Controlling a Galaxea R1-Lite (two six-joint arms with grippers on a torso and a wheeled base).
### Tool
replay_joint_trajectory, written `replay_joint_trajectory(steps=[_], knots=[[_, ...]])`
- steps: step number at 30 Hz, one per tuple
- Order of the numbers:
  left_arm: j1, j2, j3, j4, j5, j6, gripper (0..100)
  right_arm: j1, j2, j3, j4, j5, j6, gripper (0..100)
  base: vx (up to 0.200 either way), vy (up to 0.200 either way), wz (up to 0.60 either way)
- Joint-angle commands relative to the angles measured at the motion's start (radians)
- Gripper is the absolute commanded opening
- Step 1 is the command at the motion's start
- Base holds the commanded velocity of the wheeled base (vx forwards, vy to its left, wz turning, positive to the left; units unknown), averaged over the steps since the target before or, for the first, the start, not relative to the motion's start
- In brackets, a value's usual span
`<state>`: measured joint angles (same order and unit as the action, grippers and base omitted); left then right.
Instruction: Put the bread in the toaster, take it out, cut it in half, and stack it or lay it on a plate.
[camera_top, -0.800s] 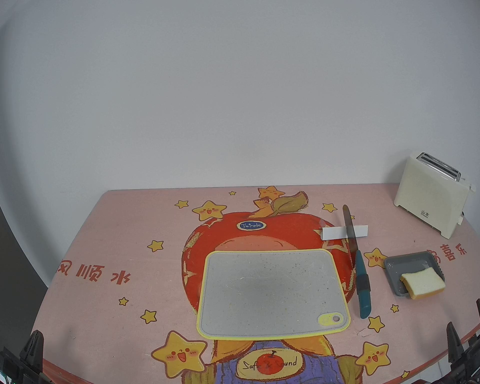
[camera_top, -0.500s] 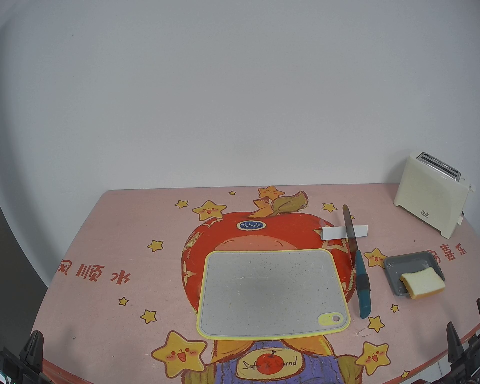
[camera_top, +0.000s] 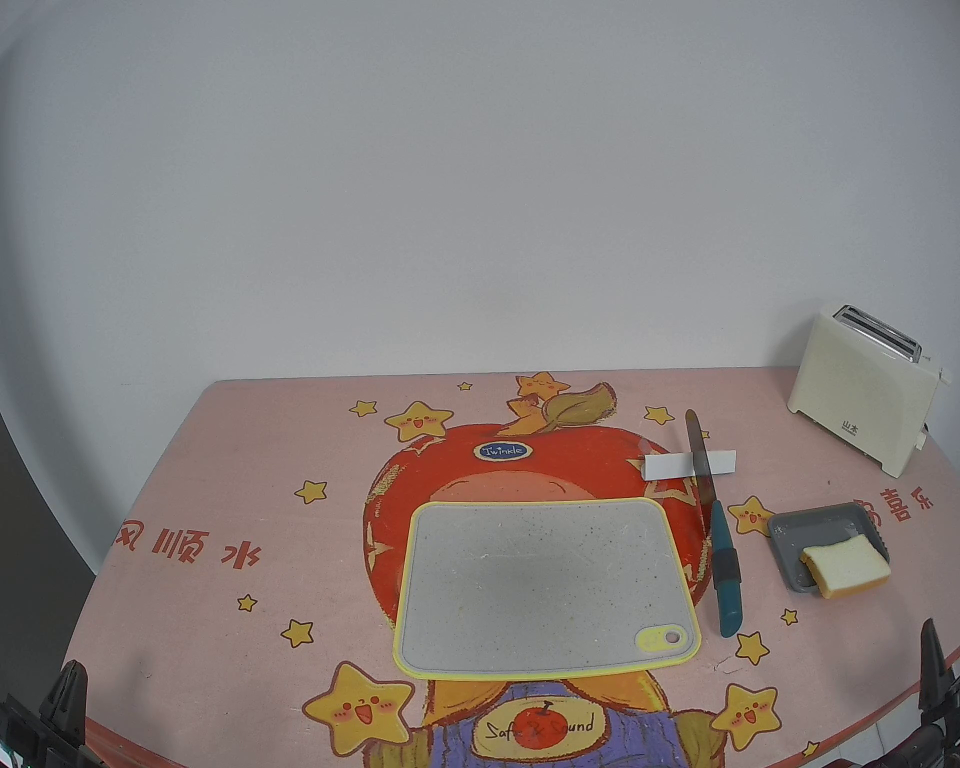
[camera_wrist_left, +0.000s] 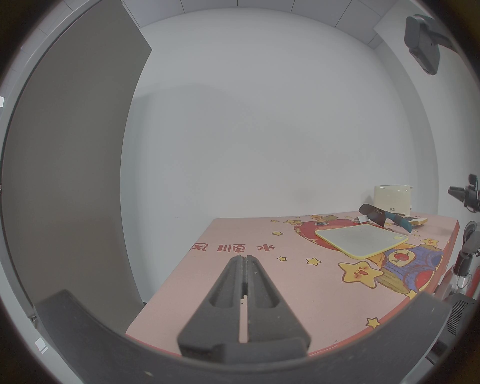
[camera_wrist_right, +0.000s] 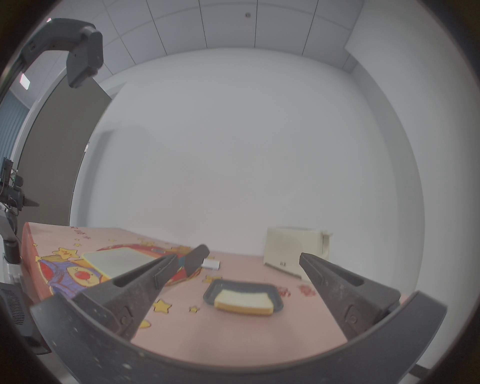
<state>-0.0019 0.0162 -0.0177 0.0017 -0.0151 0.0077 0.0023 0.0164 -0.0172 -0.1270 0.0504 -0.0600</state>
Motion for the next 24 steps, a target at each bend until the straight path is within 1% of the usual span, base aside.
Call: replay_joint_trajectory(steps=[1,3,4,6,7,8,9,11,12,13,15,17,18,19,20,22,23,24], knots=[[0.0,-0.016,0.018,0.0,0.0,0.0,0,0.004,-0.016,-0.017,0.107,0.029,0.129,100,0.0,0.0,0.0],[0.0,-0.016,0.018,0.0,0.0,0.0,0,0.007,-0.016,-0.05,0.185,0.054,0.244,100,0.0,0.0,0.0],[0.0,-0.016,0.018,0.0,0.0,0.0,0,0.008,-0.012,-0.064,0.201,0.058,0.273,100,0.0,0.0,0.0],[0.0,-0.016,0.018,0.0,0.0,0.0,0,0.008,0.027,-0.104,0.239,0.066,0.378,100,0.0,0.0,0.0],[0.0,-0.016,0.018,0.0,0.0,0.0,0,0.008,0.027,-0.104,0.239,0.066,0.378,100,0.0,0.0,0.0],[0.0,-0.016,0.018,0.0,0.0,0.0,0,0.01,0.057,-0.121,0.245,0.077,0.482,100,0.0,0.0,0.0],[0.0,-0.016,0.018,0.0,0.0,0.0,0,0.01,0.07,-0.125,0.245,0.088,0.542,100,0.0,0.0,0.0],[0.0,-0.016,0.018,0.0,0.0,0.0,0,0.011,0.086,-0.136,0.245,0.108,0.643,100,0.0,0.0,0.0],[0.0,-0.016,0.018,0.0,0.0,0.0,0,0.013,0.105,-0.15,0.248,0.124,0.738,100,0.0,0.0,0.0],[0.0,-0.016,0.018,0.0,0.0,0.0,0,0.013,0.117,-0.156,0.248,0.128,0.784,100,0.0,0.0,0.0],[0.0,-0.016,0.018,0.0,0.0,0.0,0,0.013,0.177,-0.171,0.247,0.126,0.937,100,0.0,0.0,0.0],[0.0,-0.016,0.018,0.0,0.0,0.0,0,0.013,0.238,-0.19,0.245,0.124,1.049,100,0.0,0.0,0.0],[0.0,-0.016,0.018,0.0,0.0,0.0,0,0.013,0.277,-0.199,0.245,0.126,1.118,100,0.0,0.0,0.0],[0.0,-0.016,0.018,0.0,0.0,0.0,0,0.015,0.293,-0.204,0.245,0.128,1.154,100,0.0,0.0,0.0],[0.0,-0.016,0.018,0.0,0.0,0.0,0,0.015,0.33,-0.214,0.244,0.131,1.246,100,0.0,0.0,0.0],[0.0,-0.016,0.018,0.001,0.0,0.0,0,0.025,0.378,-0.231,0.242,0.14,1.368,100,0.0,0.0,0.0],[0.0,-0.016,0.018,0.0,0.0,0.0,0,0.036,0.402,-0.233,0.242,0.144,1.41,100,0.0,0.0,0.0],[0.0,-0.016,0.018,0.0,0.0,0.0,0,0.045,0.425,-0.233,0.241,0.144,1.433,100,0.0,0.0,0.0]])
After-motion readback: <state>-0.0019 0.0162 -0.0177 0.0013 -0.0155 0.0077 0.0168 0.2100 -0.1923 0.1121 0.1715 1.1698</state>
